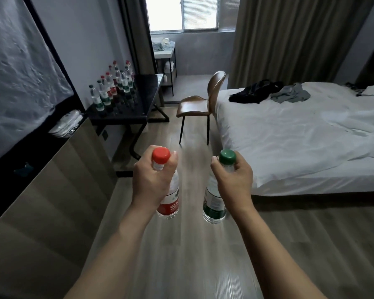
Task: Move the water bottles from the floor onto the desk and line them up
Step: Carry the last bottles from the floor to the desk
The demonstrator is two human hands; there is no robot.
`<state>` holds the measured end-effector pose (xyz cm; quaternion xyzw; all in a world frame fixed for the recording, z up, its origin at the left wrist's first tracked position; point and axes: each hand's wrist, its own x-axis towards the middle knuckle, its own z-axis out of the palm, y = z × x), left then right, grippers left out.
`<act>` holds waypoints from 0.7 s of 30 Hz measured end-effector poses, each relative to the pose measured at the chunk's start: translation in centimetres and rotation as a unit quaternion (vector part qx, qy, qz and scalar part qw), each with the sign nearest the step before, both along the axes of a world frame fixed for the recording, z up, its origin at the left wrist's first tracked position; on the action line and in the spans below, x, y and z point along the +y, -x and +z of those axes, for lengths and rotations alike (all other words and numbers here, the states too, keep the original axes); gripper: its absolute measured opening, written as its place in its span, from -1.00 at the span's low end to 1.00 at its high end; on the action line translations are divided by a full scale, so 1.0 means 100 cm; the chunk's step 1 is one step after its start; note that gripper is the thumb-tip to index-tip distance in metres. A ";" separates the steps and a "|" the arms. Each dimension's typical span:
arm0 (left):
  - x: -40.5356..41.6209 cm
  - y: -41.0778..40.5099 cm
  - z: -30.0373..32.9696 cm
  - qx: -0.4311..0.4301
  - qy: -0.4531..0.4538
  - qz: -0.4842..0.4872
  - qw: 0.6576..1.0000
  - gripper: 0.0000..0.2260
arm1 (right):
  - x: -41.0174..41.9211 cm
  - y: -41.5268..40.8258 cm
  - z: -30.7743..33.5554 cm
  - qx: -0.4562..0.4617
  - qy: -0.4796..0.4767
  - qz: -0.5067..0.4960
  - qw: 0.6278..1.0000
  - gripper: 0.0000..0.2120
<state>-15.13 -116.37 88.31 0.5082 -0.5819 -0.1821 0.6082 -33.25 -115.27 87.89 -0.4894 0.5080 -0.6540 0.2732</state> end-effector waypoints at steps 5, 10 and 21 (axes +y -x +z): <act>-0.079 -0.006 -0.012 0.010 -0.017 0.001 1.000 -0.71 | -0.084 -0.010 -0.014 -0.001 -0.013 0.001 1.000 -0.85; -0.178 -0.020 -0.018 -0.001 -0.013 0.003 1.000 -0.73 | -0.188 -0.028 -0.021 0.010 0.004 -0.016 1.000 -0.82; -0.381 -0.077 -0.005 -0.012 0.002 0.012 1.000 -0.75 | -0.387 -0.075 -0.008 0.012 0.006 -0.026 1.000 -0.92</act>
